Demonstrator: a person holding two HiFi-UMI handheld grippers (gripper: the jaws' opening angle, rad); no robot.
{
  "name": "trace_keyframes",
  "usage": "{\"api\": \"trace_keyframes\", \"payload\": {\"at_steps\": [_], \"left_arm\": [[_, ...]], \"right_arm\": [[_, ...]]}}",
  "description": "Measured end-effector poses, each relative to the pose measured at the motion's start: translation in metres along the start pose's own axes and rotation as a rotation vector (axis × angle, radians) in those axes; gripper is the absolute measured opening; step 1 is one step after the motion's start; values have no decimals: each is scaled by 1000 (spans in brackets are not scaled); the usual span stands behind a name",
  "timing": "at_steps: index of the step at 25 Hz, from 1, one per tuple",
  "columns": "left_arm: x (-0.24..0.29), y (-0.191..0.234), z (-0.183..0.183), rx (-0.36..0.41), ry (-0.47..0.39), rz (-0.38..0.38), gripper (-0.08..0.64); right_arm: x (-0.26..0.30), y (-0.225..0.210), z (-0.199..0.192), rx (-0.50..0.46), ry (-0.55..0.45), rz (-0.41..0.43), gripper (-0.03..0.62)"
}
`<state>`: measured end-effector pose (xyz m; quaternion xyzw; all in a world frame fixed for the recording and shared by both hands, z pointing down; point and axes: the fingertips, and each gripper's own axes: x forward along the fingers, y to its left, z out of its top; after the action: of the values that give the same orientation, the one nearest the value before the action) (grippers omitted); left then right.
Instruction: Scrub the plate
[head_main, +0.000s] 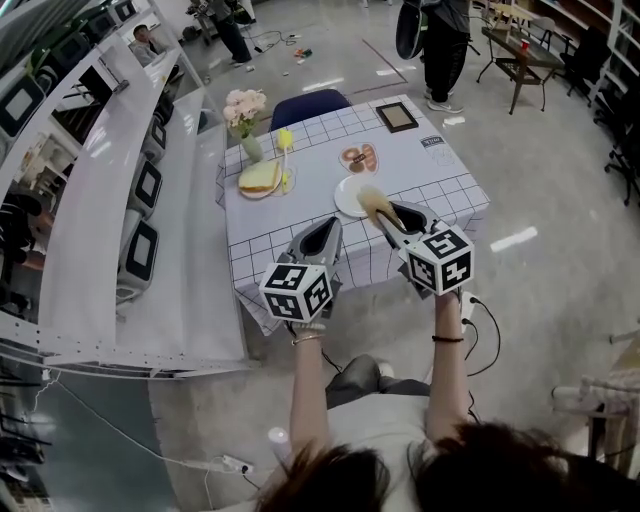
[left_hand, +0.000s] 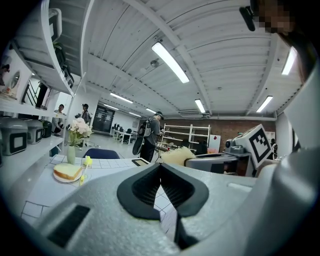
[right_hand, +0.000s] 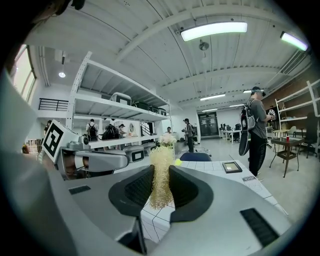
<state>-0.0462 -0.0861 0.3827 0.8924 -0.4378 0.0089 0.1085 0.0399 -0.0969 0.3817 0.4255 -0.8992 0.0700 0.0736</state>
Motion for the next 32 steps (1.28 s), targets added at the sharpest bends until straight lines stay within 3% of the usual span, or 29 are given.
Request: {"api": "trace_keyframes", "payload": {"at_steps": [18, 32], "left_arm": [[69, 70, -20, -69, 99, -55, 11], [101, 99, -36, -112, 152, -112, 11]], "right_arm": [[91, -35, -12, 20, 86, -22, 80], [127, -58, -24, 46, 132, -68, 80]]}}
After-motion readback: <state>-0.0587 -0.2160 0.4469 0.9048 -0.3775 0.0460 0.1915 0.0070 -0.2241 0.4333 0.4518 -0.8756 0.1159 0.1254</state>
